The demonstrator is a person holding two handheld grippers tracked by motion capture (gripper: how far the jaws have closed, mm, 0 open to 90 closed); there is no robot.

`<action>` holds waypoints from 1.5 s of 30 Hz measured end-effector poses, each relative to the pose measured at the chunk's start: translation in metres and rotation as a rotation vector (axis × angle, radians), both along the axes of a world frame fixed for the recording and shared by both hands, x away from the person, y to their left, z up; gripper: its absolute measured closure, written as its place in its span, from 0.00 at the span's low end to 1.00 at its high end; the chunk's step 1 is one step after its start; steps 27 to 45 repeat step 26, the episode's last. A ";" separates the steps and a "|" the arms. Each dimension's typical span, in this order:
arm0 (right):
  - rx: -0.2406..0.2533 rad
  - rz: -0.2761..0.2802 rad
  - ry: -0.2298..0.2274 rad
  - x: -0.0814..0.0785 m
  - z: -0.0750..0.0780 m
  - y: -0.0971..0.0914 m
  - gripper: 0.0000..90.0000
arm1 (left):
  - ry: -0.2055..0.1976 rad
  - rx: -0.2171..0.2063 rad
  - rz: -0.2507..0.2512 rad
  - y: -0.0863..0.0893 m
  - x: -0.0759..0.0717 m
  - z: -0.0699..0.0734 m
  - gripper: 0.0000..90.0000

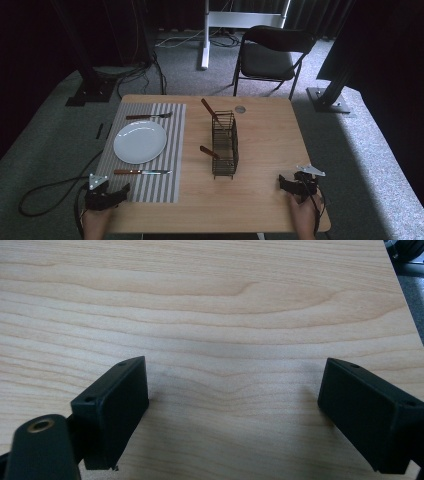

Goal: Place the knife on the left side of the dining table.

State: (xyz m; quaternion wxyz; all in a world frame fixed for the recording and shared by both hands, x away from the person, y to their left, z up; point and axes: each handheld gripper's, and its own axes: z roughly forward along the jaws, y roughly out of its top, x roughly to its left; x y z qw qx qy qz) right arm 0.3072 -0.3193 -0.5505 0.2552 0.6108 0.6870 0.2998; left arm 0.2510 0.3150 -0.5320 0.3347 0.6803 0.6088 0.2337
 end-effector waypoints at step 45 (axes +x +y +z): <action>0.001 0.000 0.000 0.000 0.000 0.000 0.13 | -0.079 0.104 0.139 0.015 -0.009 -0.008 0.00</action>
